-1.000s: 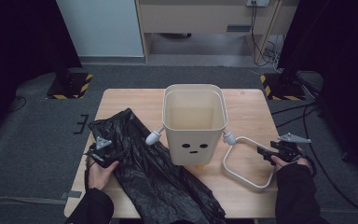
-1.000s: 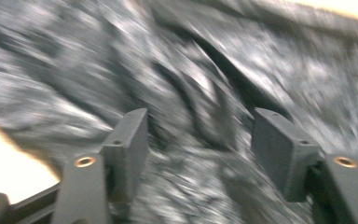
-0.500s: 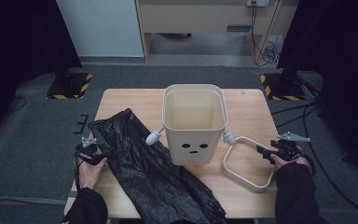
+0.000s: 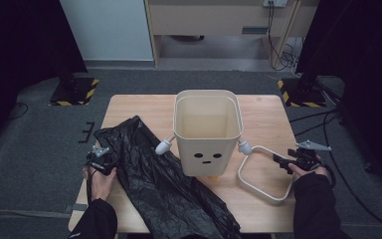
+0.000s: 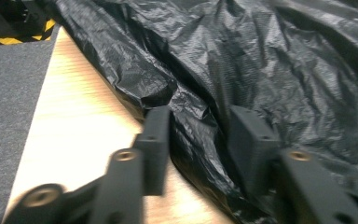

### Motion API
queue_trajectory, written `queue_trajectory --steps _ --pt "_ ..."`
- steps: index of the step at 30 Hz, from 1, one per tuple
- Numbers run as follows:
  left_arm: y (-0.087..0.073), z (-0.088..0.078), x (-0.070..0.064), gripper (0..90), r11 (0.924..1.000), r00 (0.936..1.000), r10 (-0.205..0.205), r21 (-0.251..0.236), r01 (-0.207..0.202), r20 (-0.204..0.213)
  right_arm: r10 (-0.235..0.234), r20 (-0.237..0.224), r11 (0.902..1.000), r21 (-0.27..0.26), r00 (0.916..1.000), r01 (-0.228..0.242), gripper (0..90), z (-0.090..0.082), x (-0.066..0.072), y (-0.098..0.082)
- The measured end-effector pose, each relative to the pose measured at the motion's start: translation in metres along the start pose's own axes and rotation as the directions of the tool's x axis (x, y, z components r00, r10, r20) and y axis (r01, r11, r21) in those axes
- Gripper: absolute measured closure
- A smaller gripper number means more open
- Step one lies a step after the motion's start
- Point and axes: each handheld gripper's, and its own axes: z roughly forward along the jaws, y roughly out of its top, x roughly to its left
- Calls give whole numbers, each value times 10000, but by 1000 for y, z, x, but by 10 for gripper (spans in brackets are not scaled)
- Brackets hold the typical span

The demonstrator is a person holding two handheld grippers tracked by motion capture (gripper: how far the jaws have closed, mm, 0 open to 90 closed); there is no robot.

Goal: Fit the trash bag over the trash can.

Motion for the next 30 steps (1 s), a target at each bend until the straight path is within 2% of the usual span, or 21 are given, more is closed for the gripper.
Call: queue_trajectory --steps 2,3,4,5,7,9,11,12,13,14,16,17,18,19,22,23,24,26,27,30 --pt "1 -1 -4 808 9998 9998 65 169 -68 164 98 -85 9999 -40 9999 -99 261 0 0 0" --pt "3 -4 -7 830 9998 9990 59 212 -69 440 75 -81 10000 -43 9999 -76 262 0 0 0" --pt "3 -4 -7 845 9998 9990 59 212 -69 440 75 -81 10000 -43 9999 -76 262 0 0 0" --pt "5 -7 -9 856 10000 9974 38 8 -38 720 65 -110 9999 -96 9999 -66 262 0 0 1" --pt "9 -12 -10 872 9987 9951 -178 -452 223 973 110 -136 9998 -137 9998 -112 263 -1 0 1" --pt "12 -15 -10 874 9976 9943 -181 -644 250 1050 147 -141 9997 -188 9998 -149 264 -2 -1 2" --pt "17 -23 -11 876 9921 9929 -63 -1234 210 1184 190 -168 9995 -248 9997 -194 263 -2 -1 2" --pt "21 -30 -11 879 9858 9894 -238 -1612 471 1433 378 -227 9985 -387 9990 -387 264 -3 -2 2" --pt "22 -34 -11 879 9794 9874 -368 -1906 663 1541 378 -227 9985 -387 9990 -387 264 -3 -2 2" --pt "27 -46 -11 881 9669 9866 -255 -2467 653 1614 394 -216 9982 -442 9990 -403 264 -4 -4 2" --pt "32 -57 -12 881 9520 9876 -45 -3016 524 1572 462 -200 9976 -500 9987 -472 265 -4 -4 2" --pt "32 -57 -12 881 9520 9876 -45 -3016 524 1572 462 -200 9976 -500 9987 -472 265 -4 -4 2" --pt "36 -64 -12 881 9421 9877 57 -3320 472 1565 463 -197 9975 -518 9987 -473 266 -5 -4 2" --pt "41 -73 -14 880 9291 9890 313 -3691 247 1449 477 -191 9974 -531 9987 -486 266 -5 -5 2" --pt "51 -88 -17 880 9041 9885 582 -4272 71 1396 456 -179 9973 -569 9988 -466 268 -5 -5 3" --pt "51 -88 -17 881 9041 9885 582 -4272 71 1396 456 -179 9973 -569 9988 -466 268 -5 -5 3" --pt "56 -95 -18 881 8914 9878 694 -4532 13 1394 453 -179 9973 -568 9988 -463 269 -5 -5 3" --pt "61 -107 -21 884 8708 9863 776 -4916 42 1459 416 -167 9973 -603 9990 -425 270 -5 -5 3" --pt "65 -115 -23 886 8550 9858 931 -5186 -73 1396 420 -165 9971 -623 9990 -430 270 -5 -5 3" --pt "76 -135 -29 889 8105 9819 1097 -5857 16 1545 420 -167 9965 -720 9990 -431 270 -6 -6 4"
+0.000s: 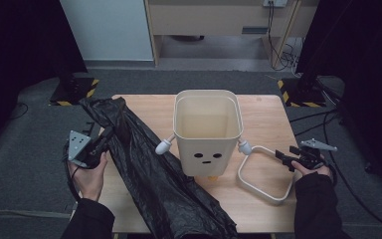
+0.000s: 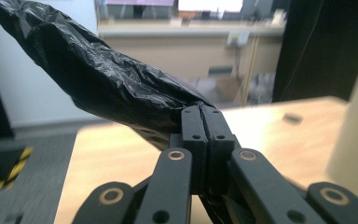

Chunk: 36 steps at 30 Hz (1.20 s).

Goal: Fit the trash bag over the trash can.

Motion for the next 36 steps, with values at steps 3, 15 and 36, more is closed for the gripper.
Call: queue_trajectory --steps 3,15,36 --pt "19 -6 -7 889 9979 9996 156 -630 -141 232 16 25 10000 2 10000 -16 270 0 -1 0" --pt "80 -3 -60 894 9711 9741 575 -2387 -37 2186 136 102 9996 -228 9999 -134 273 -2 -3 2" --pt "100 29 -169 893 9791 8425 1662 -1871 -794 5125 262 121 9963 -828 9996 -251 303 -9 -5 7"
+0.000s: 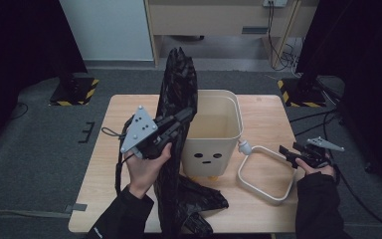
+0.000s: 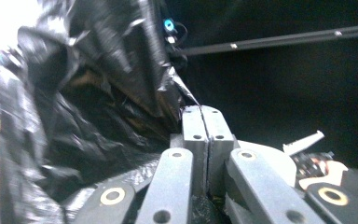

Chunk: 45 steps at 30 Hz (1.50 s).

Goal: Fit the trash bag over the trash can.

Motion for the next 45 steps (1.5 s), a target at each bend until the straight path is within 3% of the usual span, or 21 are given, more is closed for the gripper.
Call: queue_trajectory --steps 3,6,11,13,15,17,18,21,23,24,25,31,32,33,34,37,40,42,43,44,45 --pt "-4 3 0 888 9996 9995 -232 138 230 190 18 -11 10000 -42 10000 -18 305 0 0 1" --pt "-10 7 2 866 9951 9952 -805 620 770 559 14 -11 10000 -26 10000 -15 308 1 0 0" --pt "-16 11 1 800 9895 9916 -992 1135 894 831 55 -101 9998 -194 9999 -57 312 -1 2 3" --pt "-22 12 1 769 9856 9868 -1284 1230 1160 984 38 -275 9986 -517 9996 -52 326 -2 4 7" --pt "-24 11 1 743 9841 9841 -1440 1192 1314 1037 18 -298 9978 -661 9996 -37 328 -3 5 9" --pt "-25 10 1 583 9829 9807 -1625 1052 1512 1084 -18 -463 9953 -972 9989 -27 335 -5 9 14" --pt "-25 7 0 557 9825 9773 -1748 859 1652 1200 -35 -504 9951 -992 9987 -15 335 -5 10 14" --pt "-24 3 -1 482 9826 9753 -1816 615 1750 1256 -74 -574 9944 -1059 9983 13 338 -6 12 16" --pt "-22 -2 -3 423 9851 9779 -1706 425 1666 1209 -120 -599 9934 -1145 9981 51 341 -6 13 17" --pt "-20 -6 -3 394 9889 9839 -1483 277 1462 1002 -96 -619 9926 -1212 9980 20 344 -7 14 18" --pt "-20 -6 -3 391 9889 9839 -1483 277 1462 1002 -96 -619 9926 -1212 9980 20 344 -7 14 18" --pt "-26 -13 8 446 9868 9853 -1614 225 1603 567 -134 -604 9864 -1643 9981 33 375 -12 16 24" --pt "-27 -12 9 521 9856 9837 -1685 276 1670 627 -233 -625 9791 -2030 9978 101 415 -16 19 30" --pt "-29 -12 9 521 9844 9823 -1752 299 1735 666 -233 -625 9791 -2030 9978 101 415 -16 19 30" --pt "-32 -10 8 607 9817 9789 -1883 429 1854 790 -296 -823 9710 -2389 9962 91 445 -20 25 38" --pt "-34 -8 7 656 9822 9790 -1849 504 1811 854 -393 -1057 9636 -2672 9936 97 463 -24 30 45" --pt "-36 -5 4 749 9804 9756 -1935 570 1884 1037 -621 -1482 9517 -3068 9870 138 477 -30 42 59" --pt "-37 -3 3 794 9800 9737 -1963 572 1908 1154 -874 -1911 9366 -3501 9777 153 497 -35 55 71" --pt "-37 -2 2 794 9799 9730 -1967 583 1909 1207 -874 -1911 9366 -3501 9777 153 497 -35 55 71" --pt "-37 -1 2 813 9798 9725 -1972 586 1912 1241 -1003 -2081 9319 -3623 9730 186 496 -36 61 76" --pt "-37 -1 1 821 9796 9718 -1980 599 1917 1285 -1306 -2426 9212 -3882 9613 272 500 -38 72 86"
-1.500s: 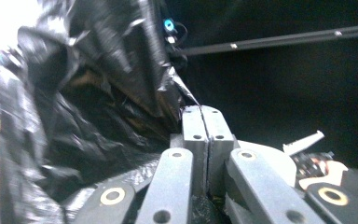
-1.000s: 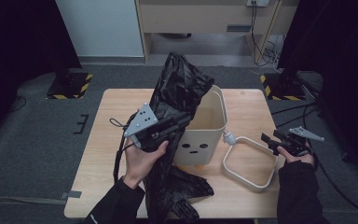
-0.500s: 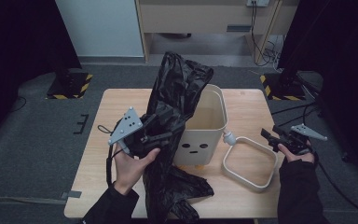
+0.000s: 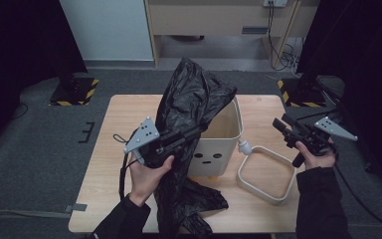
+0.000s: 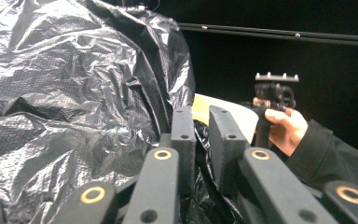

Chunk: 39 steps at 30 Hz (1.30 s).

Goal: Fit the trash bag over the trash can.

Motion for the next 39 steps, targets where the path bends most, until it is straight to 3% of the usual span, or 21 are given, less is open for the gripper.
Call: queue_trajectory --steps 1,2,4,5,7,9,12,13,21,24,25,26,27,29,31,32,33,35,37,39 --pt "0 0 0 826 10000 10000 0 0 0 0 0 0 10000 0 10000 0 500 0 0 0" --pt "0 0 0 831 10000 10000 10 7 -10 0 -89 -476 9993 -361 9988 72 492 6 12 13" --pt "0 0 -1 836 10000 10000 13 5 -13 13 -106 -637 9986 -527 9979 72 487 8 16 18" --pt "0 0 -1 837 10000 10000 23 6 -23 10 -112 -1148 9966 -826 9933 17 455 15 28 31" --pt "0 0 -1 837 10000 10000 5 1 -5 61 -135 -1284 9959 -900 9916 19 443 17 32 35" --pt "0 0 0 834 10000 10000 -15 19 15 87 -297 -1905 9938 -1109 9812 86 388 26 49 52" --pt "0 0 -1 827 10000 10000 -28 18 28 86 -396 -2152 9925 -1215 9758 135 356 31 57 60" --pt "0 0 -1 823 10000 9999 -46 24 46 102 -410 -2500 9908 -1355 9674 70 341 39 67 68" --pt "1 0 -1 810 9999 9999 -89 67 88 139 -526 -3147 9933 -1143 9477 172 354 65 92 82" --pt "1 0 -1 802 9999 9998 -116 87 114 179 -574 -3257 9956 -884 9437 301 400 76 98 88" --pt "1 0 -1 796 9999 9997 -134 89 133 196 -703 -3321 9970 -545 9406 552 524 81 100 88" --pt "1 0 -1 796 9998 9996 -159 91 157 220 -703 -3321 9970 -545 9406 552 524 81 100 88" --pt "2 -1 0 779 9996 9993 -249 125 245 268 -628 -3572 9980 -136 9319 621 694 82 101 86" --pt "3 -2 1 765 9993 9992 -331 154 327 239 -596 -3625 9979 33 9301 652 746 81 102 85" --pt "7 -7 4 716 9992 9993 -375 -129 375 49 -499 -3767 9973 319 9250 668 825 79 103 82" --pt "10 -10 6 635 9989 9993 -377 -273 375 -79 -477 -3761 9959 537 9254 731 850 77 103 82" --pt "13 -15 9 635 9984 9990 -312 -474 297 -323 -477 -3761 9959 537 9254 731 850 77 103 82" --pt "18 -27 18 545 9963 9944 -155 -861 65 -1044 -526 -3764 9936 734 9250 864 861 72 101 81" --pt "20 -36 30 478 9940 9853 -261 -1092 76 -1691 -660 -3814 9897 925 9220 1091 864 69 100 82" --pt "15 -43 47 430 9939 9705 -315 -1097 52 -2392 -735 -4003 9796 1426 9134 1413 861 68 101 79"
